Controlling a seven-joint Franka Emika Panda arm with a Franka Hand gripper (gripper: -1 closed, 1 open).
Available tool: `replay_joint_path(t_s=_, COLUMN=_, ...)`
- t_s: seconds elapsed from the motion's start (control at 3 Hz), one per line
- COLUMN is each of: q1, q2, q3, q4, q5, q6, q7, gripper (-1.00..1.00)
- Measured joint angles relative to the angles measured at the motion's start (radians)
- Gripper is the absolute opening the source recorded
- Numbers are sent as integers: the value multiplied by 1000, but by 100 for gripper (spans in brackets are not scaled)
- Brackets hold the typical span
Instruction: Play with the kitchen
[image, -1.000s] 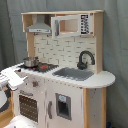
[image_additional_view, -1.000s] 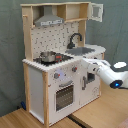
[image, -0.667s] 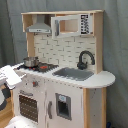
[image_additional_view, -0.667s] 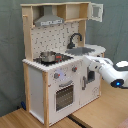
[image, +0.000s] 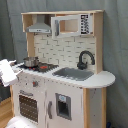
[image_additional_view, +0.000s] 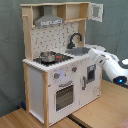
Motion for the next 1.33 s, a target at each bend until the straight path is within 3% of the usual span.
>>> replay_joint_path(t_s=0.67, q1=25, q2=-5, q3=-60, q4=65, q5=-27, q6=-196, q7=52, gripper=100)
replay_joint_path(t_s=1.33, q1=-9, q2=-4, q3=-108, q4=116, q5=-70, q6=-321, q7=195, gripper=100)
